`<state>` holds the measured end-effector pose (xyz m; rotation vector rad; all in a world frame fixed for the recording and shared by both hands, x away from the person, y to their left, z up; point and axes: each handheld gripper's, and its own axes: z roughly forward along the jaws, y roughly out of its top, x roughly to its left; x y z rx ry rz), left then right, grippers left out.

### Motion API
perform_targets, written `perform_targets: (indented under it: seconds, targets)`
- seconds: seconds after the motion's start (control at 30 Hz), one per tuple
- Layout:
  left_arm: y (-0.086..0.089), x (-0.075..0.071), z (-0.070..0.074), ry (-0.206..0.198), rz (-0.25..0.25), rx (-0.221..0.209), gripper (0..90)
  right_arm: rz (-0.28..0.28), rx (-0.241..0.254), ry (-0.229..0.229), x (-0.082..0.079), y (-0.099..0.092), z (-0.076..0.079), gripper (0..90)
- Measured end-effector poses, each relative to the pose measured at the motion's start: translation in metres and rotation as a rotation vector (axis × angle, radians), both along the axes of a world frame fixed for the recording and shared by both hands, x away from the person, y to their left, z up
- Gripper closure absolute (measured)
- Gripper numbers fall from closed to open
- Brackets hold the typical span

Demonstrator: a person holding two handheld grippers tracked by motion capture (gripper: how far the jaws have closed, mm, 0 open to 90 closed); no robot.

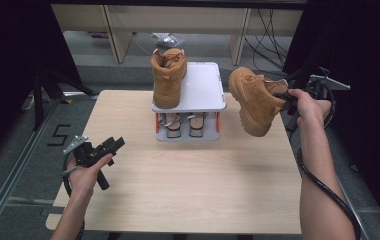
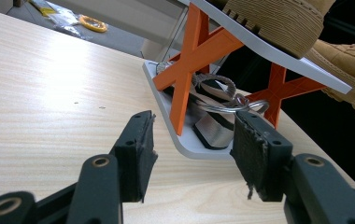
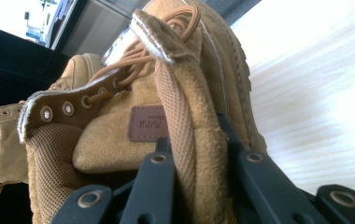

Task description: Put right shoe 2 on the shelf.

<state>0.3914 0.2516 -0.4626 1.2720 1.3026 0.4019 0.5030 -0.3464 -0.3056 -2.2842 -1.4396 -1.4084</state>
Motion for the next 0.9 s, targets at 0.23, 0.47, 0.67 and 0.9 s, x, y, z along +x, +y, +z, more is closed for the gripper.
perform_targets:
  seconds: [0.23, 0.47, 0.67, 0.9]
  targets:
    - [0.001, 0.0, 0.0, 0.0, 0.001, 0.001, 47.8, -0.007, -0.001, -0.004, 0.003, 0.003, 0.002, 82.1]
    - [0.0, 0.0, 0.0, -0.001, 0.0, 0.001, 47.9, -0.006, 0.005, -0.02, 0.006, 0.007, 0.005, 82.1]
    - [0.002, 0.0, 0.0, -0.004, 0.005, -0.004, 47.9, -0.007, -0.002, -0.027, 0.01, 0.011, 0.007, 82.0]
    - [0.002, 0.0, 0.0, -0.002, 0.006, -0.003, 47.8, 0.004, -0.006, -0.024, 0.015, 0.019, 0.01, 81.8]
